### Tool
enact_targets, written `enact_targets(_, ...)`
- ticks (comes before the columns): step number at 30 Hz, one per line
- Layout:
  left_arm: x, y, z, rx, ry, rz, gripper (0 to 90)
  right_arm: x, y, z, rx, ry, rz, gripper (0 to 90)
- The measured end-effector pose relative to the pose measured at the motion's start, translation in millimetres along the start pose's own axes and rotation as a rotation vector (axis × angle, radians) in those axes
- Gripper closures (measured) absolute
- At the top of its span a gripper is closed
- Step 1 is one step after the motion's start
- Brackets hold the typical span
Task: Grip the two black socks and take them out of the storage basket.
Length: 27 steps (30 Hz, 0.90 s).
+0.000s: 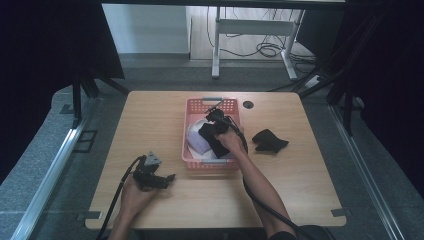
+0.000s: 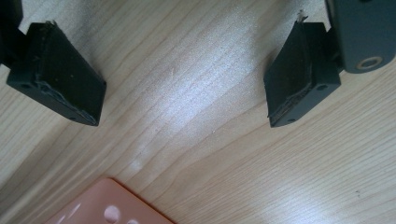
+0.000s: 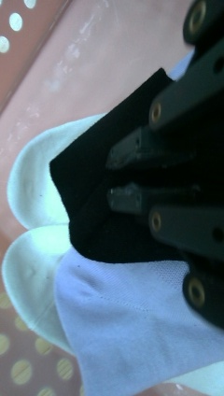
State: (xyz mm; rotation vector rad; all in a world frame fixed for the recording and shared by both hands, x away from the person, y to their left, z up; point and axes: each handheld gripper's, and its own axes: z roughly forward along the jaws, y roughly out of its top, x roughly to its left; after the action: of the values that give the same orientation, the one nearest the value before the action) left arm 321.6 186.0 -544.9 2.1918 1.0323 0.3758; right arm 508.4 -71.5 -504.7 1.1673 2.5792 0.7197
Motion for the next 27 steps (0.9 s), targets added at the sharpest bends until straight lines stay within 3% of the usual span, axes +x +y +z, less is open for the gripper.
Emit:
enact_targets(1,0.0,0.0,0.0,0.0,0.0,0.0,12.6,1.2,0.2,-0.5,0.005,-0.006,-0.011,87.0)
enact_targets(3,0.0,0.0,0.0,0.0,0.0,0.0,12.6,2.2,0.6,-2.9,0.002,-0.008,-0.005,88.6)
enact_targets(10,0.1,0.0,-0.1,0.002,0.001,0.001,12.5,1.4,2.8,-20.2,-0.071,0.016,0.023,89.1)
enact_targets(27,0.1,0.0,0.1,0.0,0.001,0.0,12.6,4.3,11.6,-81.2,-0.224,0.076,0.002,88.9)
